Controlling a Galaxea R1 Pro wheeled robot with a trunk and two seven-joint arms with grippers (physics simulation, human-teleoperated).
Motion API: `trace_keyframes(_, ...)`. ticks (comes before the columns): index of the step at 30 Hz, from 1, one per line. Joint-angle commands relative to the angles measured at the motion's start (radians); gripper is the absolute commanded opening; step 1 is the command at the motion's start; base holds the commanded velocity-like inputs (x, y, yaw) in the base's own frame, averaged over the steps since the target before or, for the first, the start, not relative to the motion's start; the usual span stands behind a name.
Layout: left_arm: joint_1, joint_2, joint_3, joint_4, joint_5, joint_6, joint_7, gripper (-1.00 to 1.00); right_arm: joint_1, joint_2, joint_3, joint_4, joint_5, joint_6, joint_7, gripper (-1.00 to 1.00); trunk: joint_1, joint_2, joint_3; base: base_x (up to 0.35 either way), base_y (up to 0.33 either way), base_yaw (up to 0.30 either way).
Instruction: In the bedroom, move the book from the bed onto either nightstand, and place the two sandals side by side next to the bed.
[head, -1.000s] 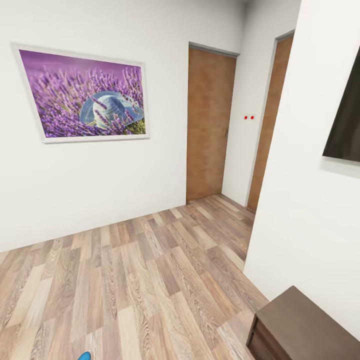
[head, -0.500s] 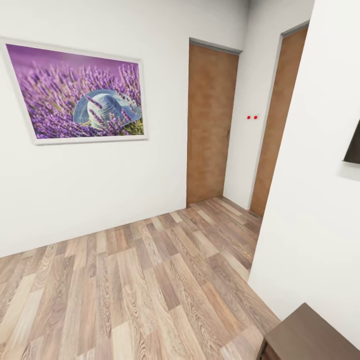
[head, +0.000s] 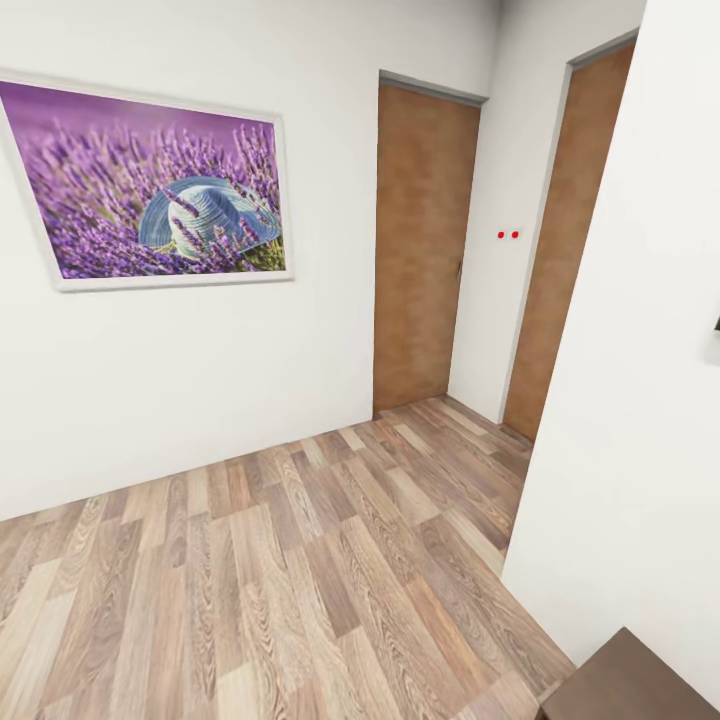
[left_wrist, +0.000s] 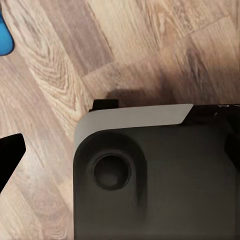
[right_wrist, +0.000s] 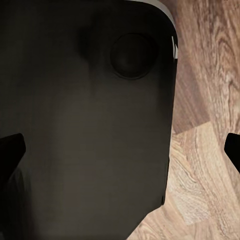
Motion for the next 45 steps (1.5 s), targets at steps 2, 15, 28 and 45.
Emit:
trace_keyframes(2, 0.000, 0.000, 0.000, 0.000, 0.000, -0.002, 0.000, 1.00, 0.000, 0.000, 0.000, 0.000, 0.000, 0.000, 0.000, 1.00, 0.000, 0.000, -0.001, 0.019, 0.000, 0.000)
trace_keyframes(15, 0.000, 0.004, 0.000, -0.002, 0.000, -0.001, 0.000, 1.00, 0.000, 0.000, 0.000, 0.000, 0.000, 0.000, 0.001, 1.00, 0.000, 0.000, -0.001, 0.100, 0.000, 0.000)
trace_keyframes(28, 0.000, 0.003, 0.000, -0.002, 0.000, -0.002, 0.000, 1.00, 0.000, 0.000, 0.000, 0.000, 0.000, 0.000, 0.001, 1.00, 0.000, 0.000, -0.001, 0.232, 0.000, 0.111)
trace_keyframes(45, 0.000, 0.003, 0.000, -0.002, 0.000, -0.002, 0.000, 1.00, 0.000, 0.000, -0.003, 0.000, 0.000, 0.000, 0.001, 1.00, 0.000, 0.000, -0.001, 0.125, 0.000, 0.100)
